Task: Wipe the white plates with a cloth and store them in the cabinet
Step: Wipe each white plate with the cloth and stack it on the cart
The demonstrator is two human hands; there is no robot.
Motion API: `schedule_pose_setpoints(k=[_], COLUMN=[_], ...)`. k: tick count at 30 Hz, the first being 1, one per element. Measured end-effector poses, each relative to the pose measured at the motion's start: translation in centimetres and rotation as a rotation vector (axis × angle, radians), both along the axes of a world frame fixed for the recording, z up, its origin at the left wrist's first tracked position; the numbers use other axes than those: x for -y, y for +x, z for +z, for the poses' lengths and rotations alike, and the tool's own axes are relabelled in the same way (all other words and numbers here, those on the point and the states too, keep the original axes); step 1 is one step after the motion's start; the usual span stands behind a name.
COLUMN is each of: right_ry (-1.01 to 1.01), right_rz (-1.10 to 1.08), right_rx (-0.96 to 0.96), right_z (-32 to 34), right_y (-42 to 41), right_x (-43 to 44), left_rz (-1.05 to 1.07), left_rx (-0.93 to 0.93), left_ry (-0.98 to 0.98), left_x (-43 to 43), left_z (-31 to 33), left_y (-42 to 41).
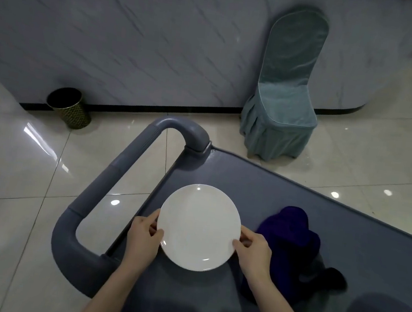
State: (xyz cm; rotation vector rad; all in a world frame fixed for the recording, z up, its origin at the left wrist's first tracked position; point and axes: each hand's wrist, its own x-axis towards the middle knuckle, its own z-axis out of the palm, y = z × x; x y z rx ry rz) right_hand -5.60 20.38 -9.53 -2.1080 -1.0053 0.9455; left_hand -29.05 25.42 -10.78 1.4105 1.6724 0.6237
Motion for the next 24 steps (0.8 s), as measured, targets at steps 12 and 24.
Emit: schedule_pose_setpoints(k=[12,24], right_ry=[0.079,0.110], right_rz=[0.023,0.081], right_rx=[0.081,0.682], right_z=[2.6,9.9], right_y=[3.4,17.3], right_x=[1.3,15.4], left_rz=[0.037,-0.893], left_rx=[-0.064,-0.095], left_ry=[0.248,0.536], left_x=[1.3,6.6], left_z=[3.8,6.9], left_y=[5.0,24.2])
